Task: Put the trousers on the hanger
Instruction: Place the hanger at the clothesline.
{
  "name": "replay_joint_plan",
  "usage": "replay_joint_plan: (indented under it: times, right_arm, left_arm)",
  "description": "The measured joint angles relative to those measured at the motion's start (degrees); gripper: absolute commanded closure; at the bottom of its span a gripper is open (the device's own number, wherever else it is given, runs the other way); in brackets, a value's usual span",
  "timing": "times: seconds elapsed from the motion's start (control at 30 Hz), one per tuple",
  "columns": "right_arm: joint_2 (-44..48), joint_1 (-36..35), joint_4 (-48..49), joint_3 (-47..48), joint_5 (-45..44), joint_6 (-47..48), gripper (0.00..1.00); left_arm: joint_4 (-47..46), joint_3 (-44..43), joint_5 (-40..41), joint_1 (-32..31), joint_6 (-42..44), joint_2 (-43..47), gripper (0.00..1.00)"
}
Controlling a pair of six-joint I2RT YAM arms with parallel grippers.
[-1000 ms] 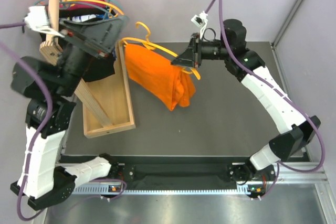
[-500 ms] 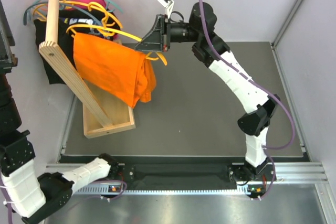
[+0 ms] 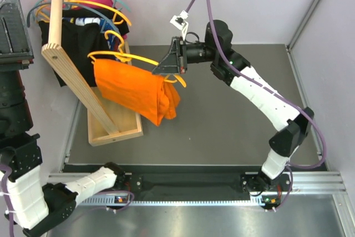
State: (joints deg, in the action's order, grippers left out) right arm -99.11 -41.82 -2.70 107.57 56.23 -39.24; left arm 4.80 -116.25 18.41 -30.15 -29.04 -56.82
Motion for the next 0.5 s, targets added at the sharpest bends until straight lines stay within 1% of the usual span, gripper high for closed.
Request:
replay_joint_plan:
  times: [0.27,0.4,0.5]
  right_arm:
    - [8.6,-0.1,-6.9,-5.3,0.7,5.7,1.00]
    - [11.4,-0.1,-7.9,-6.9,1.8,6.7,1.00]
    - [11.7,-0.1,-6.7,-7.1,3.5,6.0,1.00]
  left_arm:
    - [0.1,0.0,0.2,0.0,0.2,-1.1,0.08]
    - [0.2,0.0,0.2,0.0,0.3,-2.3,0.08]
    - [0.3,-0.2,0.2,0.0,0.2,-3.3,0.09]
